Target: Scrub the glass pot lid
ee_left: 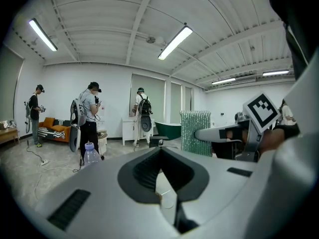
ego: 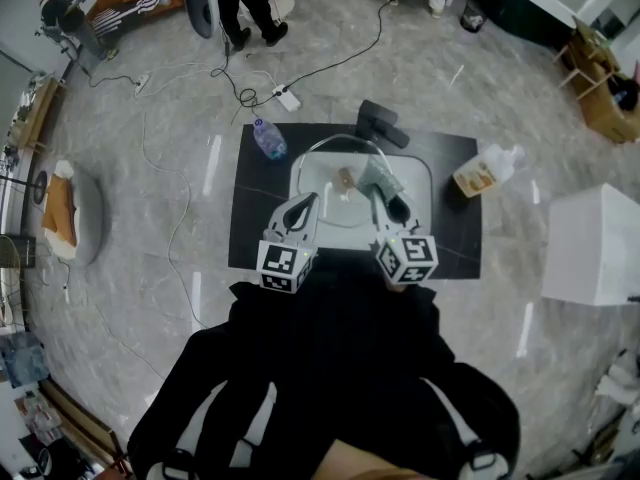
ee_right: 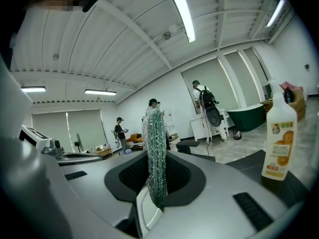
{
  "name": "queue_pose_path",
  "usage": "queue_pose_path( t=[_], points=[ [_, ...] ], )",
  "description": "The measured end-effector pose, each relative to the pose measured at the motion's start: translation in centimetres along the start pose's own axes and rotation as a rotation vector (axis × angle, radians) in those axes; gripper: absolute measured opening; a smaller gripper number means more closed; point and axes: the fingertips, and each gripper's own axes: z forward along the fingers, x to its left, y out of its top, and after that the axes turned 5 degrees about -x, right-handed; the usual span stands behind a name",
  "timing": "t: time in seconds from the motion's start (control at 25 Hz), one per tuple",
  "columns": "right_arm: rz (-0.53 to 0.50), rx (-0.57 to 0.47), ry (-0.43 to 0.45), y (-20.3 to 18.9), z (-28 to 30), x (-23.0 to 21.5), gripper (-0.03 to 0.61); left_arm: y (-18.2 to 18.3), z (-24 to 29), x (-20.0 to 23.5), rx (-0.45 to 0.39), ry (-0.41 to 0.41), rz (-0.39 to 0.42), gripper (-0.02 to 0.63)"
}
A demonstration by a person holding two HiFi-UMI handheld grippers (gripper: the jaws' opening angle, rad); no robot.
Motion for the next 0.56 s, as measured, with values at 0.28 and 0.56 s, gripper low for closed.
queue_pose_path(
  t=[0.28,0.56],
  points=[
    [-0.013,0.010,-0.003,-0.5,-0.4,-0.4,0.064,-0.5,-0.1,-0.3,0.004,0.001,-0.005,-0.006],
    [-0.025,0.034,0.011,-1.3,-0.7,-0.7,0.066,-0.8,-0.1,-0.9,0.003,-0.001,-0.007,-0.006]
  ],
)
